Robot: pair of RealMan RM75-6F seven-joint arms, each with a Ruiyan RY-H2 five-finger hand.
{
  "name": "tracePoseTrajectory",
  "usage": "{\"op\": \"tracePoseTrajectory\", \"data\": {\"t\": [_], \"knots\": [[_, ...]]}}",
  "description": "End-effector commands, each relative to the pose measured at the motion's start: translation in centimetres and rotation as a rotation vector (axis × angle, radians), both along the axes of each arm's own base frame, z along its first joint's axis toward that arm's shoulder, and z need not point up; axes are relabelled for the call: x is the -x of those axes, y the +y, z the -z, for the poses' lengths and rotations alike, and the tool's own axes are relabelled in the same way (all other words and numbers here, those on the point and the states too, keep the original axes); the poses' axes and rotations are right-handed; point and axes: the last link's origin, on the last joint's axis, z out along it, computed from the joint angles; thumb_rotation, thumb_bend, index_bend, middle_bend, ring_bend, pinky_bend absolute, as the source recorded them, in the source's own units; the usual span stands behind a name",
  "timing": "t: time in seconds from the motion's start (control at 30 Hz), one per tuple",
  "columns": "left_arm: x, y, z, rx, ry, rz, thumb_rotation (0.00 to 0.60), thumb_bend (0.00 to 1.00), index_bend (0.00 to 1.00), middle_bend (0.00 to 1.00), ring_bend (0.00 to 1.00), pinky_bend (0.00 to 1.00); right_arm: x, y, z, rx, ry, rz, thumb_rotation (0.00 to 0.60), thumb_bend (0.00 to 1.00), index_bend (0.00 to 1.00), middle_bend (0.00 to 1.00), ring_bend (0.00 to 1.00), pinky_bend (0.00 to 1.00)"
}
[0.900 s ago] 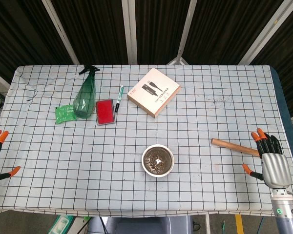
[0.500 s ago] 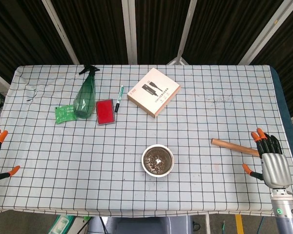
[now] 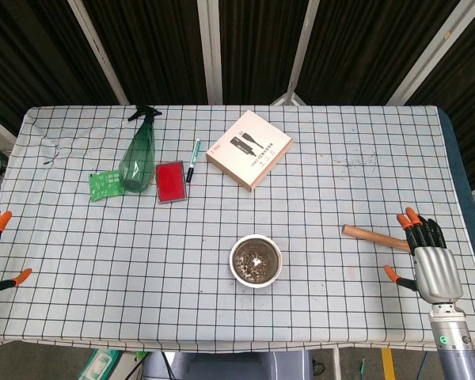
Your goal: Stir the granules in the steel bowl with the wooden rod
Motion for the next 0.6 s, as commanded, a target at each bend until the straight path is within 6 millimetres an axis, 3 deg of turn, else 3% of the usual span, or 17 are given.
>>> {"op": "tracePoseTrajectory", "data": {"t": [0.03, 0.6], "knots": [[0.0, -0.07, -0.03, -0.002, -0.004, -0.002, 0.6, 0.02, 0.0, 0.0, 0.0, 0.0, 0.01, 0.04, 0.01, 0.004, -0.004, 0.002, 0.6, 0.25, 0.0, 0.0, 0.0, 0.0], [-0.07, -0.22, 0.12, -0.003, 0.007, -0.003, 0.6, 0.02, 0.0, 0.0, 0.0, 0.0, 0.19, 0.26, -0.17, 0.003, 0.006, -0.006, 0.6, 0.25, 0.0, 0.0, 0.0, 0.0]]}}
